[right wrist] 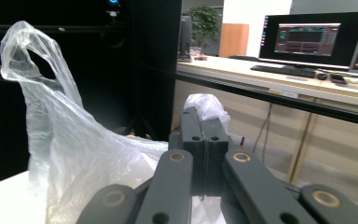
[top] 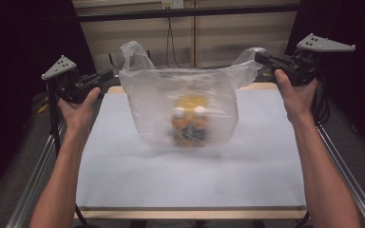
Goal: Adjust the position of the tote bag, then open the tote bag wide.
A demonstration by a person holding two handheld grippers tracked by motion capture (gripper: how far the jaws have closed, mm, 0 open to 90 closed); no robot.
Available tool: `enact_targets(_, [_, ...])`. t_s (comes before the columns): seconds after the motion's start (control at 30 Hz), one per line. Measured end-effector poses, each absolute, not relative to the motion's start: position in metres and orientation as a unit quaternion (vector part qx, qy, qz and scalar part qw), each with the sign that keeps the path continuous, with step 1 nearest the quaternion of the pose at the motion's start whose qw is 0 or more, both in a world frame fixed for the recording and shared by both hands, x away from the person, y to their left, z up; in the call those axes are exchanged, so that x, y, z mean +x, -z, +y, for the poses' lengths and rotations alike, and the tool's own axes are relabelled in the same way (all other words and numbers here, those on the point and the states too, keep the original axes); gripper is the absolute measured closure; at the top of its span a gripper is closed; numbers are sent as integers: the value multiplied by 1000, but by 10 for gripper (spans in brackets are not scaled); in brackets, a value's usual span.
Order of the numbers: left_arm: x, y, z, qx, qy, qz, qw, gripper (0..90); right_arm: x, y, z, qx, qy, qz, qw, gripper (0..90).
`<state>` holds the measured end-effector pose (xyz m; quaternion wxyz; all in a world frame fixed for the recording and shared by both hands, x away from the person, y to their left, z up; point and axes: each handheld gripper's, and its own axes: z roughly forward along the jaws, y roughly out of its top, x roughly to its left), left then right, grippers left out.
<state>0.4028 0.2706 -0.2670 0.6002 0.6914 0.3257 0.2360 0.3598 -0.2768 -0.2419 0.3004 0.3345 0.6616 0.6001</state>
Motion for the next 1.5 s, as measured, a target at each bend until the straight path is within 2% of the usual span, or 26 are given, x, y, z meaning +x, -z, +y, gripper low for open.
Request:
enact_targets(0.03, [405,271,271,692,-227,321,606,900,361,244,-276,323,-610,666,283,900])
enact_targets(0.13, [399,277,265,688,-219,304,622,899,360,246,-268,311,-605,678,278,889])
enact_targets(0.33, [389,278,261,697,-227,288,617,699,355,247,-263,304,-609,679,276,884])
enact_targets(0.37, [385,276,264,694,-229,285,620,671,353,246,-264,303,-613,676,275,824])
enact_targets(0.43, [382,274,266,691,-228,286,624,640,352,246,-264,304,-611,677,275,819])
enact_targets(0.5, [372,271,274,673,-235,288,639,524,351,247,-266,304,-609,680,274,811])
enact_targets(0.57, [365,271,279,659,-232,285,656,473,350,248,-267,305,-609,679,275,845])
enact_targets(0.63, [358,271,282,666,-241,275,651,416,350,249,-268,306,-607,680,273,865])
enact_targets(0.8, [348,288,278,702,-230,260,622,349,353,250,-264,308,-603,683,274,894])
enact_targets(0.97, [353,304,283,708,-222,281,609,291,359,248,-262,314,-603,681,272,894])
enact_targets(1.2, [356,319,297,716,-219,297,593,294,363,245,-261,317,-601,680,277,895])
enact_targets(1.5, [372,325,269,737,-223,264,581,218,366,245,-253,304,-600,688,271,859])
